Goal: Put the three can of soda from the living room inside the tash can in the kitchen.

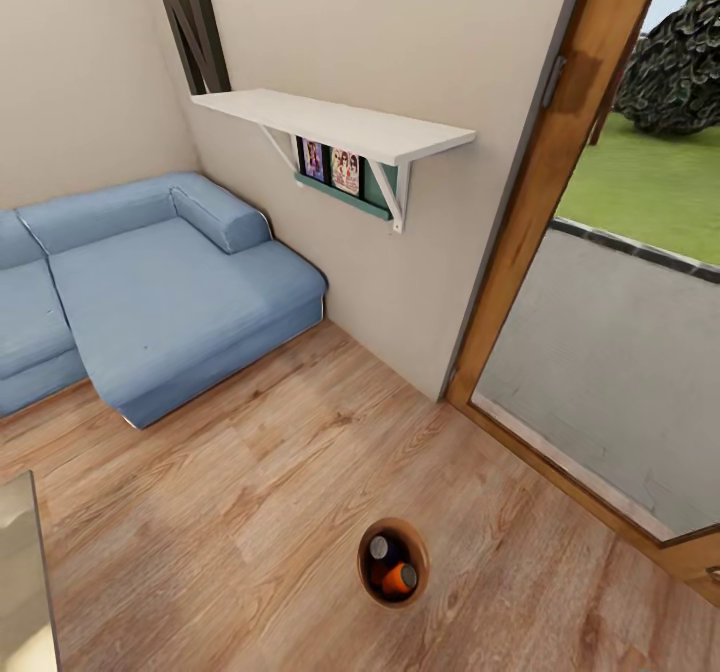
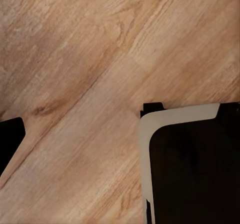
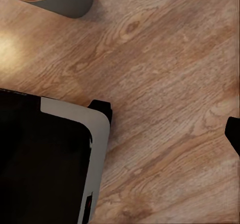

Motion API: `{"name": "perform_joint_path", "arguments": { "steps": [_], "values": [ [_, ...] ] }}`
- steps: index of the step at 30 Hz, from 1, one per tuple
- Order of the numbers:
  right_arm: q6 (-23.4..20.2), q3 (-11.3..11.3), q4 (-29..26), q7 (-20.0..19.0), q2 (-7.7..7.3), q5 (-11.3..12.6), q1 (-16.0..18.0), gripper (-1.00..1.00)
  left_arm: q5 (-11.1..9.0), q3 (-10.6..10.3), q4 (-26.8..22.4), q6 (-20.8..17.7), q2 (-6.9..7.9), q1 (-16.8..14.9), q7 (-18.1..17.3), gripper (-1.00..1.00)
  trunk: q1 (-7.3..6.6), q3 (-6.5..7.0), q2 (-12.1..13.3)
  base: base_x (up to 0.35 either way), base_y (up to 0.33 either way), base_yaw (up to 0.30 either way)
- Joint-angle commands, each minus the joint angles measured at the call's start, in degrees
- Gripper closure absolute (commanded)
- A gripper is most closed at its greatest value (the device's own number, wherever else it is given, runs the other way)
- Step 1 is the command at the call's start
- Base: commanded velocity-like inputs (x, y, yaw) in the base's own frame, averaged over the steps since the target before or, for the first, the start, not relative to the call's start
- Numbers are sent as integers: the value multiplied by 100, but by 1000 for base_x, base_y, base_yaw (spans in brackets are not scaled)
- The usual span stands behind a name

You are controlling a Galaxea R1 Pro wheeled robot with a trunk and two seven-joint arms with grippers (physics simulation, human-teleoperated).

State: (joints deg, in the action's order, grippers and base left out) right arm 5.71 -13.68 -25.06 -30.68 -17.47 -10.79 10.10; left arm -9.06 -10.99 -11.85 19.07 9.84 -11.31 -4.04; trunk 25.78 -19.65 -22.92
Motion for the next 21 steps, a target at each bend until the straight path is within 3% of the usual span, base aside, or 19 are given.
{"name": "perform_joint_path", "arguments": {
  "steps": [1, 6, 21],
  "values": [
    [0, 10, 1, 199, 39, -5, -1, -100, 0, 0, 0, 0, 0, 2, 0, -100, 0, 0, 0, 0, 0, 0],
    [-2, 27, 9, 464, 128, -10, -4, -100, -5, 5, 4, 0, 0, 1, 0, -100, 0, 0, 0, 0, 0, 0],
    [0, 104, 10, 519, 251, -28, -1, -100, -8, 15, 2, 0, 0, -3, 0, -100, 0, 0, 0, 0, 0, 0]
  ]
}}
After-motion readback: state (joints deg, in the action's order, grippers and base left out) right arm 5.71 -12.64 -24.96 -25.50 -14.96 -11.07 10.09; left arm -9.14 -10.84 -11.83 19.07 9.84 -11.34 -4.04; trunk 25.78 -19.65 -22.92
